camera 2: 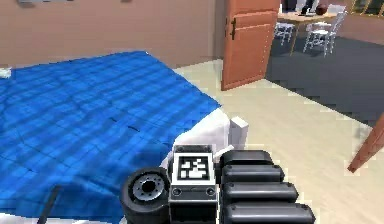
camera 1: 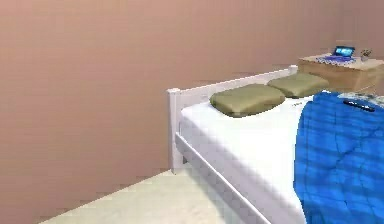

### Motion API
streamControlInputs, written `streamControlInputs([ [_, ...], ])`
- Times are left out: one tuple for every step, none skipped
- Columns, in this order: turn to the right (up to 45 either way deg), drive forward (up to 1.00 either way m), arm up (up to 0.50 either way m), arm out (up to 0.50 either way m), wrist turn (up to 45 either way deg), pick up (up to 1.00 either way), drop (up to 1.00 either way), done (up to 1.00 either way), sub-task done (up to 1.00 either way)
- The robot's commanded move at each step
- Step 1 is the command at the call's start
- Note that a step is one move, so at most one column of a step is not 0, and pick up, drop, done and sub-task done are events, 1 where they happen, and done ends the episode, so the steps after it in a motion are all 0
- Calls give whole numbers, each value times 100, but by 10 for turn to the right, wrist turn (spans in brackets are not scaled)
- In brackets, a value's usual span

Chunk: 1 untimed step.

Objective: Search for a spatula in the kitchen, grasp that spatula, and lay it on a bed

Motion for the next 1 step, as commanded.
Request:
streamControlInputs([
  [450, 0, 0, 0, 0, 0, 0, 0, 0],
])
